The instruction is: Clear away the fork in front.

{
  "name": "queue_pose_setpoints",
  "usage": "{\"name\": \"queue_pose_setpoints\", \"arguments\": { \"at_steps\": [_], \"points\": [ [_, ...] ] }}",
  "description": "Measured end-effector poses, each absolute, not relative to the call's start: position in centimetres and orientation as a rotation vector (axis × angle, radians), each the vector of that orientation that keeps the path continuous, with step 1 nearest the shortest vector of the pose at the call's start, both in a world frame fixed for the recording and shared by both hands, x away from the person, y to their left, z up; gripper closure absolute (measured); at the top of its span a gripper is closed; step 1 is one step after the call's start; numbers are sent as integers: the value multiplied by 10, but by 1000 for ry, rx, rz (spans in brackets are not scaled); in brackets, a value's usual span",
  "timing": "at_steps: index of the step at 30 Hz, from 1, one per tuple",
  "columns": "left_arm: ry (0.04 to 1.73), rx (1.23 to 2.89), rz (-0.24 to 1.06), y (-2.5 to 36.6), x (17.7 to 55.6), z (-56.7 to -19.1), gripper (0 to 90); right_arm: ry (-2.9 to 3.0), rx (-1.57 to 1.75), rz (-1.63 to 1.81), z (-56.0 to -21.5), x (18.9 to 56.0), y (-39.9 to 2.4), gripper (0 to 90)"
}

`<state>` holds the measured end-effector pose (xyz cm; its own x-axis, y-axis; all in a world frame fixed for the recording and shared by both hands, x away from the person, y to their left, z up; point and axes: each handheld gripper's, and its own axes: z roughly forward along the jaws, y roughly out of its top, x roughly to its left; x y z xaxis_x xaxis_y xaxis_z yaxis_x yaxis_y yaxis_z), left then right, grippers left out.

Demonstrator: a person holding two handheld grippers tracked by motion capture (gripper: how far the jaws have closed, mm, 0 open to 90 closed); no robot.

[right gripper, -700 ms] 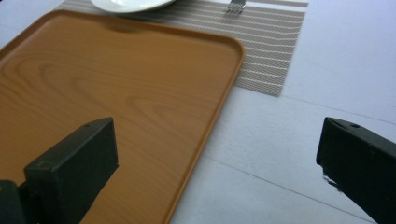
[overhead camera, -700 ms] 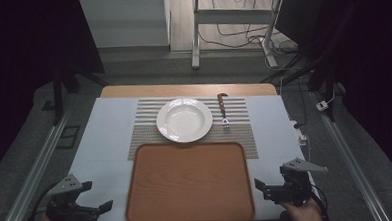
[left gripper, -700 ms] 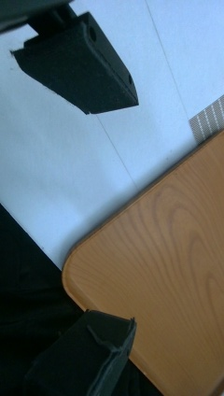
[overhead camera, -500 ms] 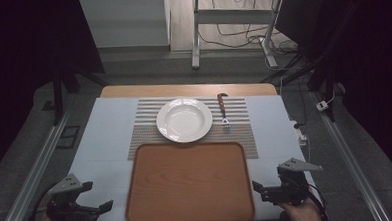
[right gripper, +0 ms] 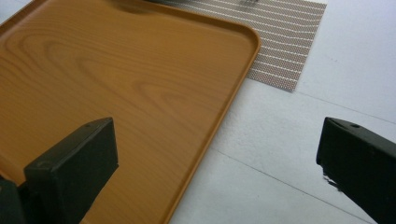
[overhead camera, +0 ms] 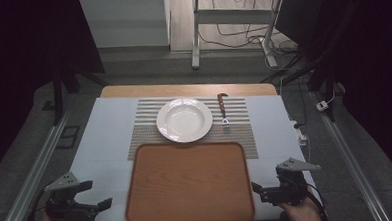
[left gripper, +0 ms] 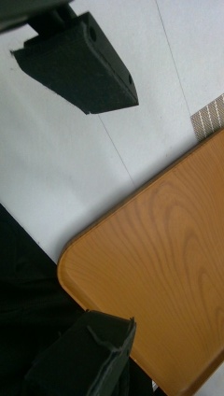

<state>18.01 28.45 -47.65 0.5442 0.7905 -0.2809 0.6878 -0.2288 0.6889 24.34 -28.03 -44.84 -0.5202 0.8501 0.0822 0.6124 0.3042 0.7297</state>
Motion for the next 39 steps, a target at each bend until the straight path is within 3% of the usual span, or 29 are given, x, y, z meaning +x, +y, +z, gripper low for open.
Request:
{"name": "queue_pose_setpoints", "arguments": {
  "at_steps": [39],
  "points": [
    [1195,1996,156,283,181,-477,0,2453,1120,912,-455,273,-239,0]
  ]
}}
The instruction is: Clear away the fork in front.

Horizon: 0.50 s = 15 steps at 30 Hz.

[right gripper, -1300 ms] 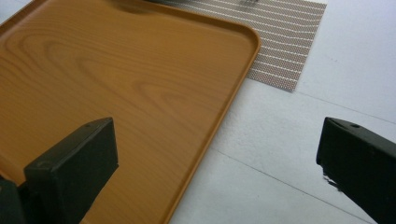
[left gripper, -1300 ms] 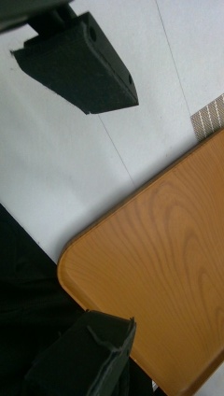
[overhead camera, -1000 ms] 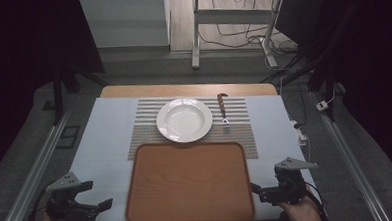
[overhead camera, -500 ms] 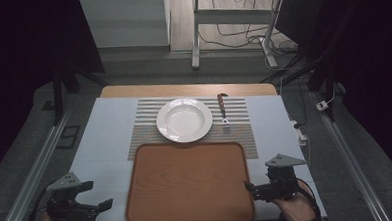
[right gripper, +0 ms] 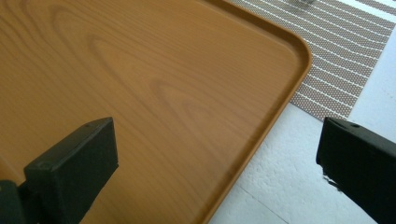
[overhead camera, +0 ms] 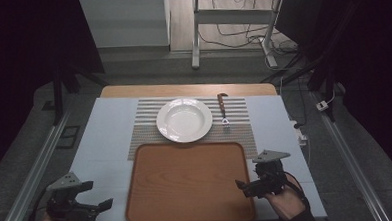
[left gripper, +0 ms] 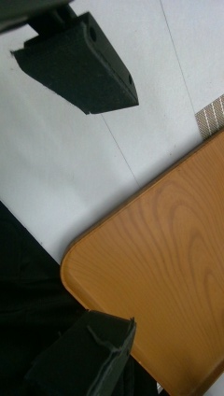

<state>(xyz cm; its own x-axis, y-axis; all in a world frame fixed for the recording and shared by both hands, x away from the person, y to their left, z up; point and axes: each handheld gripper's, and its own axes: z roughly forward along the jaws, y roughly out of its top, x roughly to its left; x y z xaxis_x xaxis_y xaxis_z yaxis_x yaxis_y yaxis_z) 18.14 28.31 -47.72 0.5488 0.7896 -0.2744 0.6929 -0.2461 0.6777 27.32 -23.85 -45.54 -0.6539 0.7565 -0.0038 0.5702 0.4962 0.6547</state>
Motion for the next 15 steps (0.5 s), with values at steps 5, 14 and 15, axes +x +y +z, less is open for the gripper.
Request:
{"name": "queue_pose_setpoints", "arguments": {
  "at_steps": [5,14,15],
  "points": [
    [1199,1991,152,283,181,-477,0,2463,1082,868,-457,279,-228,0],
    [1196,1989,149,284,181,-477,0,2469,997,797,-459,288,-209,0],
    [1196,1990,151,284,181,-477,0,2474,986,794,-459,289,-208,0]
  ]
}}
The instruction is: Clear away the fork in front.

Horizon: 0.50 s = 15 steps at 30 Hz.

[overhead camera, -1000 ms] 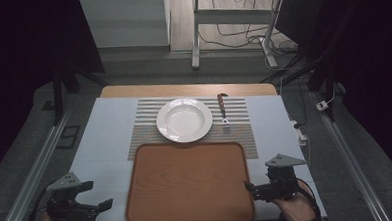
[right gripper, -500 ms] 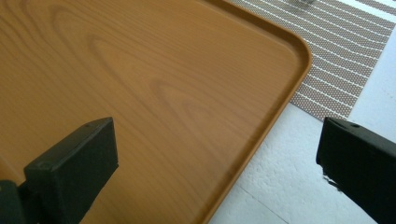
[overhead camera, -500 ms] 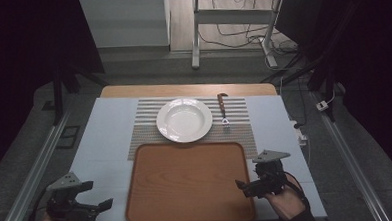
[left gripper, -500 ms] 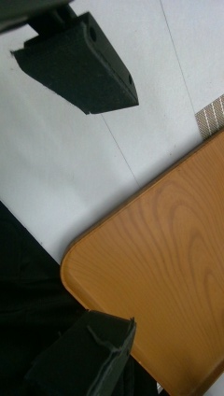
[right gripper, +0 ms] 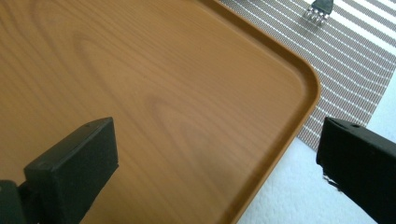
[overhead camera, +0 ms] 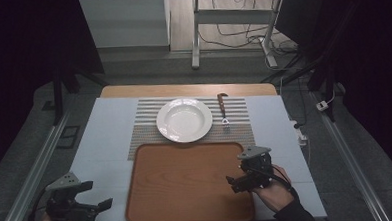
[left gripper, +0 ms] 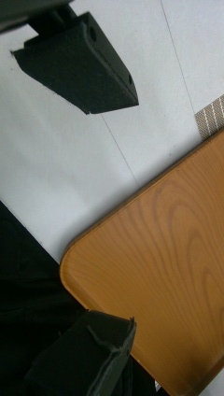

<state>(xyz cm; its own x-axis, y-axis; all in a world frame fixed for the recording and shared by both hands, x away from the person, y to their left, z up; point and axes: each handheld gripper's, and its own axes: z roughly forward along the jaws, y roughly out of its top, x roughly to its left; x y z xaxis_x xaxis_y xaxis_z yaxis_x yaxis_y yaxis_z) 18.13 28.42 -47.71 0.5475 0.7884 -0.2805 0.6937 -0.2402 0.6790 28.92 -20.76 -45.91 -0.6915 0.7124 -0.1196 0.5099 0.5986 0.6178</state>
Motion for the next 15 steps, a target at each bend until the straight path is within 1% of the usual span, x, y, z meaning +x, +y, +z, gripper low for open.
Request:
{"name": "queue_pose_setpoints", "arguments": {
  "at_steps": [15],
  "points": [
    [1197,1993,148,284,182,-477,0,2465,856,680,-460,309,-185,0]
  ]
}}
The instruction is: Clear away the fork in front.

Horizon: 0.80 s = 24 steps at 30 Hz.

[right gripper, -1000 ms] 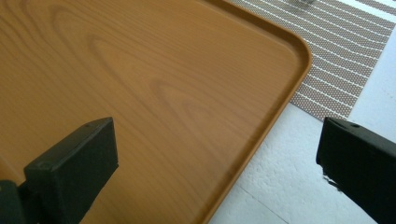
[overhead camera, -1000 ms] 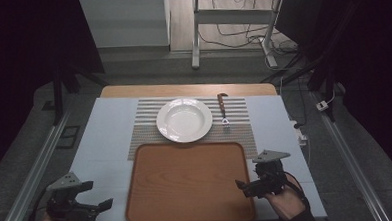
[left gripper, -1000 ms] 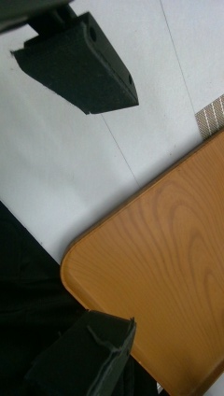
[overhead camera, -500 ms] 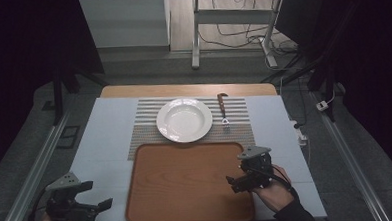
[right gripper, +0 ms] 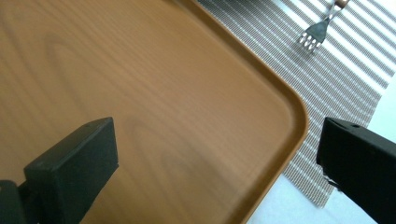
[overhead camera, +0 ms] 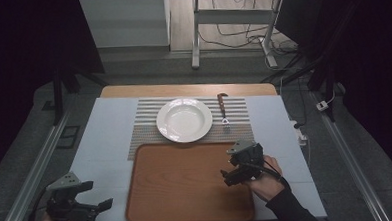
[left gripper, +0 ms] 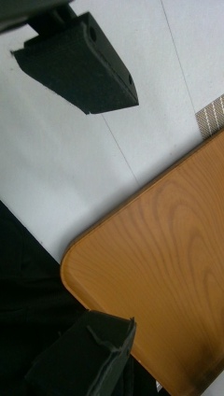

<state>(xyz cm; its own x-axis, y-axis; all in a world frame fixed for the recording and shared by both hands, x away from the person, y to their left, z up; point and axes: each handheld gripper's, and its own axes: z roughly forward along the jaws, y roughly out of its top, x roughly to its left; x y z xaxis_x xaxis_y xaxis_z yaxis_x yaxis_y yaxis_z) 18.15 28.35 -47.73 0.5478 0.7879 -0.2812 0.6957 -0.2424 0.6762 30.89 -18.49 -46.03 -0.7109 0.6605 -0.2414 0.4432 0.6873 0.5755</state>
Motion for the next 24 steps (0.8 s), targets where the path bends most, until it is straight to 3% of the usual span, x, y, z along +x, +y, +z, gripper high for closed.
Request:
{"name": "queue_pose_setpoints", "arguments": {
  "at_steps": [24],
  "points": [
    [1196,1993,142,284,182,-478,0,2385,519,368,-467,347,-145,0]
  ]
}}
